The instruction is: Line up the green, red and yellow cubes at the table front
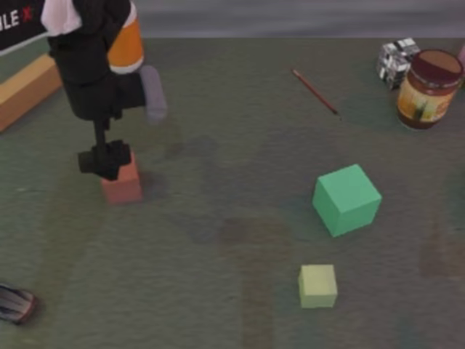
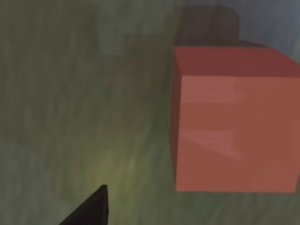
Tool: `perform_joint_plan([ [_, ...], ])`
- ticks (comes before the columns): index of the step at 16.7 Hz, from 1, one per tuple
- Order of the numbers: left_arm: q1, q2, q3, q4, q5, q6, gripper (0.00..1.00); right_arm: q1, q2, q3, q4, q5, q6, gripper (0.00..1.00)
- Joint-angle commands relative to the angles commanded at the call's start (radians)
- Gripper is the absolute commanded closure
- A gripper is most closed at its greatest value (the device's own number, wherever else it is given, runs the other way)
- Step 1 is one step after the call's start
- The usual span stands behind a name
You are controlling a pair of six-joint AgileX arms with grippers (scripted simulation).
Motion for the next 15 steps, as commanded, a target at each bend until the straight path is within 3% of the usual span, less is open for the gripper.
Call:
perform_joint_plan([
  [8,0.005,0.098,-0.155,0.260,0.002,0.003,0.00,0.000,0.000,0.000,0.000,0.000,0.000,0.00],
  [13,0.006,0.113,-0.176,0.291,0.002,0.004,0.00,0.000,0.000,0.000,0.000,0.000,0.000,0.00],
  [15,0.006,0.113,-0.176,0.291,0.002,0.004,0.15,0.000,0.000,0.000,0.000,0.000,0.000,0.00],
])
